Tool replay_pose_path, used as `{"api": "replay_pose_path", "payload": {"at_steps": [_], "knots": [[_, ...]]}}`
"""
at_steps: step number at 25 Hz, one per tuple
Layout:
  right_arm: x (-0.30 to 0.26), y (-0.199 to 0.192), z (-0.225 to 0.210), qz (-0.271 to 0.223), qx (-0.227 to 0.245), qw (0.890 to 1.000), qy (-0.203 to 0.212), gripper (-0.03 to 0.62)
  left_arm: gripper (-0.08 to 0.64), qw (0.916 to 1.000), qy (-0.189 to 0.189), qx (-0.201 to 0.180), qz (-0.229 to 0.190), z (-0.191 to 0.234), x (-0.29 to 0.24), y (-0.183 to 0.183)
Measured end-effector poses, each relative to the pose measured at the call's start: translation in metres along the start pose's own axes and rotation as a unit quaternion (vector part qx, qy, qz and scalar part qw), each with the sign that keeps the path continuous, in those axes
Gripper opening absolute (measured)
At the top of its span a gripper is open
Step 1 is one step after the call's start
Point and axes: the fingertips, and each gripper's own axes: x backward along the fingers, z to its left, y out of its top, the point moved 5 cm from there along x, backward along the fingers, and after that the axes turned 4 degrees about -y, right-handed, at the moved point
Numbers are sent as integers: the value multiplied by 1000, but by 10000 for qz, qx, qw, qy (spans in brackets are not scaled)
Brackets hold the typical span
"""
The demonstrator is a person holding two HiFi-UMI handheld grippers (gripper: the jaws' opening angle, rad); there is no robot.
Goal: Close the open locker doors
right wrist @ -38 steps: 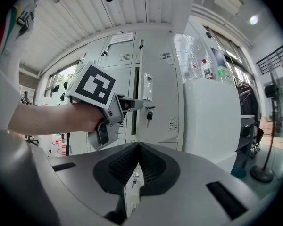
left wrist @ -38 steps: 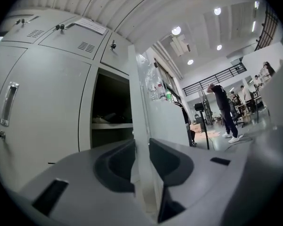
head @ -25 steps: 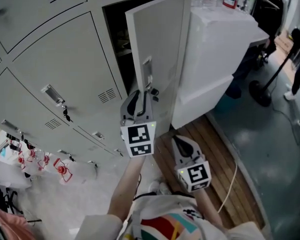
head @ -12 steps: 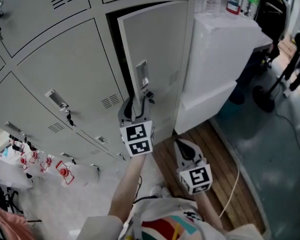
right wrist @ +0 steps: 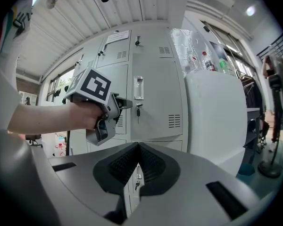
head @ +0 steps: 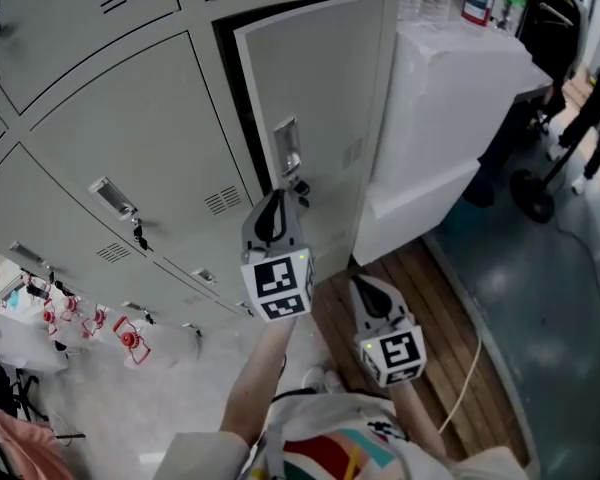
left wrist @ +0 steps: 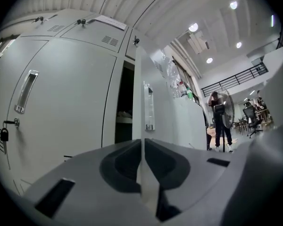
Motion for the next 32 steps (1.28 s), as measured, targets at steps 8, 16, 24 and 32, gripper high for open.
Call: {"api": "replay_pose_path", "payload": {"at_steps": [8,16,24,32], "knots": [[0,-3,0,85,-40,10000,-11,6,23,9996,-66,-19,288,0,-10,-11],[0,-8,-9,146,-46,9998,-130,5,21,9992,-6,63,387,5,-21,-21],[-2,-12,-16,252,-97,9993,-264,6,21,9985,171,215,481,20,-32,-28],[-6,-15,-21,362,-114,9985,-385,6,25,9963,305,450,659,33,-50,-41]]}}
